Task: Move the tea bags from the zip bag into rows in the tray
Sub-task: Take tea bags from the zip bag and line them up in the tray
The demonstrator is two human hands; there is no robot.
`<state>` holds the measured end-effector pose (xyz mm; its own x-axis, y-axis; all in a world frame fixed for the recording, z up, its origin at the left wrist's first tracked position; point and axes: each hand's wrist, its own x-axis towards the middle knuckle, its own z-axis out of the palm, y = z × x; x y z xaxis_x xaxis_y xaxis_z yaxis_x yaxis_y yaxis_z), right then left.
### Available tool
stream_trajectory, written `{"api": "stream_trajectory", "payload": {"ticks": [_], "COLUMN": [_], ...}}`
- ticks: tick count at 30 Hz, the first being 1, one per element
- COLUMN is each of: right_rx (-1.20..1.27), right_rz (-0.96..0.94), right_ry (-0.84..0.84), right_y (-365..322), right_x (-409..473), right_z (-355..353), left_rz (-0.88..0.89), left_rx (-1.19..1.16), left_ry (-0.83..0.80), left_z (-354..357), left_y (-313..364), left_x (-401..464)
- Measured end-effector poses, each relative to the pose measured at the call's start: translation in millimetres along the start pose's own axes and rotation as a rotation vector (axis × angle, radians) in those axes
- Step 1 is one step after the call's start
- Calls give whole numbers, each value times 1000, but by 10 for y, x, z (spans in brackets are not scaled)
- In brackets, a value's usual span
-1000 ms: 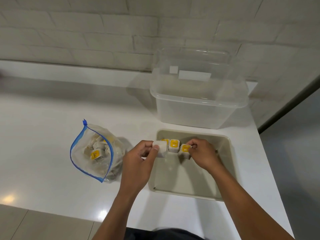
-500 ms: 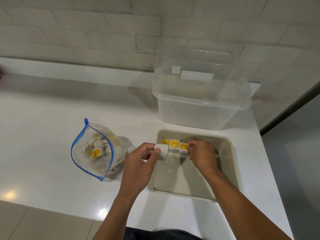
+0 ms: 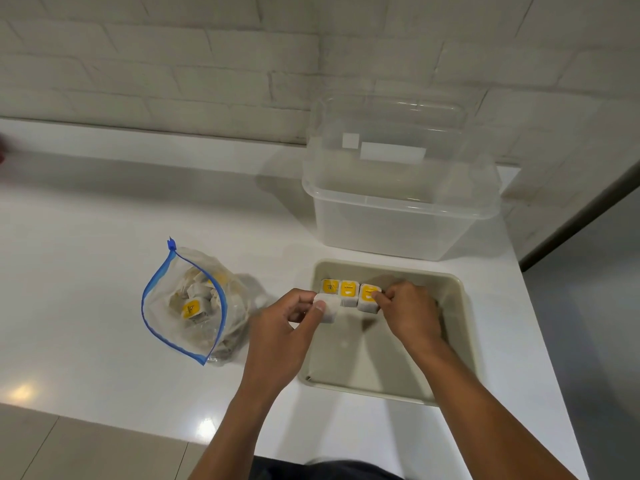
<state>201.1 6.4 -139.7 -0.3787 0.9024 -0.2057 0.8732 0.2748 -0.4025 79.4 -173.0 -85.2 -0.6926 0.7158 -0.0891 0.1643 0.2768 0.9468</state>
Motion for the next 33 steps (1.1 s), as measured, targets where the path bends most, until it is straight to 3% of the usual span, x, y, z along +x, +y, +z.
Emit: {"api": "stream_trajectory", "payload": {"ticks": [3,6,12,18,20,24,33], "right_rx": [-26,118,467,609,628,621,373], "right_rz": [-16,-56,-42,-171,-205,-95,149], "right_ry": [9,-12,-169,-340,-360,-263,-178], "right_y": [-28,-68,-44,-12,-26,10,244], "right_x": [-130,-316,-565,-654,-667,-624,-197], "right_z": [-190,-378,-595,-654,-648,-598,-210], "left_rz": [8,32,33,-13,-48,-76,94], "left_rx": [7,-6,20,14,-1,-9,151], "left_ry": [-2,-22,-93,-180,-214,-208,-84], "left_z": [41,123,307,401,434,483,388], "left_y": [22,76,100,128,162,170,43], "left_x": [13,35,145,210,201,191,166]}}
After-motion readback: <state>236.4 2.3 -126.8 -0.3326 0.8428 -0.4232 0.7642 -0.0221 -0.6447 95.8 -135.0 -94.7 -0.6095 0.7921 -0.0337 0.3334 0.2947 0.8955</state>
